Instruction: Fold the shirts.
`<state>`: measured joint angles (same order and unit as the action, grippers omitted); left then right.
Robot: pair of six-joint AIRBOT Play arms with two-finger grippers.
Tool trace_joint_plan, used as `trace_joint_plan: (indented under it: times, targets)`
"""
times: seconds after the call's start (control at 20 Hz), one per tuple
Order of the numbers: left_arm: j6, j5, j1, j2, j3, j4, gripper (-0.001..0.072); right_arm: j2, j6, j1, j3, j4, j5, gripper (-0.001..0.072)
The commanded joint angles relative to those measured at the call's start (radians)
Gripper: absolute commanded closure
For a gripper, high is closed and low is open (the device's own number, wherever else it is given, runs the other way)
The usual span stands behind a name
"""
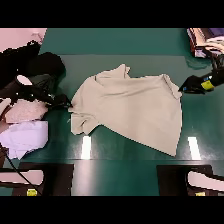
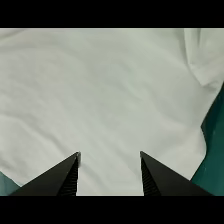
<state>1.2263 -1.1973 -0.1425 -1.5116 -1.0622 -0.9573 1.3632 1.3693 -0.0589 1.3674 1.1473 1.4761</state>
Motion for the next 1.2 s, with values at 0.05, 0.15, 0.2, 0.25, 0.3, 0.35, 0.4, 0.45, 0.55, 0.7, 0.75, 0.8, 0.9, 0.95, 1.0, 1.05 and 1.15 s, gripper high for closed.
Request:
trace_joint_plan:
  times: [0.05,0.15,0.2,0.25,0.3,0.35,0.4,0.45,0.55,0.7,0.75,0.8,0.9,0.95,1.0,1.05,1.15]
  targets:
    - [-0.003,0.046,0.061,0.000,0.022,-0.005,0.0234,-0.087,-0.001,-0.008,-0.137,0.008,-0.010,0.0273]
    - [-0.003,0.054,0.063,0.001,0.007,0.000,0.0671,-0.129,-0.001,-0.023,-0.215,0.015,-0.006,0.0273]
    - [-0.002,0.051,0.063,0.009,-0.005,-0.006,0.0682,-0.156,0.002,-0.036,-0.265,0.037,0.003,0.0273]
    - [-0.003,0.048,0.063,0.024,-0.017,-0.008,0.0682,-0.187,0.012,-0.050,-0.322,0.070,0.017,0.0273]
    - [-0.003,0.051,0.063,0.046,-0.030,-0.007,0.0682,-0.222,0.035,-0.064,-0.380,0.113,0.029,0.0273]
    - [-0.003,0.055,0.063,0.066,-0.042,-0.006,0.0682,-0.262,0.050,-0.085,-0.447,0.152,0.044,0.0269]
    - [-0.003,0.058,0.063,0.085,-0.050,-0.006,0.0682,-0.297,0.051,-0.105,-0.507,0.167,0.061,0.0230]
    - [-0.004,0.063,0.063,0.100,-0.051,-0.006,0.0682,-0.332,0.052,-0.128,-0.570,0.163,0.079,0.0194]
    - [-0.003,0.063,0.063,0.107,-0.051,-0.001,0.0682,-0.386,0.063,-0.147,-0.681,0.164,0.095,0.0196]
    - [-0.003,0.063,0.063,0.107,-0.051,0.001,0.0682,-0.425,0.113,-0.147,-0.808,0.156,0.095,0.0199]
    - [-0.003,0.063,0.063,0.107,-0.051,0.001,0.0682,-0.427,0.122,-0.147,-0.844,0.147,0.095,0.0200]
    - [-0.003,0.063,0.063,0.107,-0.051,0.004,0.0682,-0.425,0.123,-0.146,-0.874,0.126,0.093,0.0200]
    - [-0.003,0.063,0.063,0.107,-0.051,0.017,0.0682,-0.426,0.133,-0.121,-0.922,0.086,0.055,0.0201]
    - [-0.003,0.064,0.063,0.107,-0.051,0.023,0.0682,-0.426,0.151,-0.092,-0.937,0.082,0.027,0.0201]
    - [-0.003,0.064,0.063,0.107,-0.051,0.023,0.0682,-0.425,0.171,-0.059,-0.946,0.084,0.008,0.0201]
    - [-0.003,0.064,0.063,0.107,-0.051,0.023,0.0682,-0.425,0.192,-0.021,-0.955,0.083,-0.013,0.0204]
    - [-0.003,0.064,0.063,0.107,-0.051,0.023,0.0682,-0.426,0.222,0.047,-0.957,0.081,-0.053,0.0281]
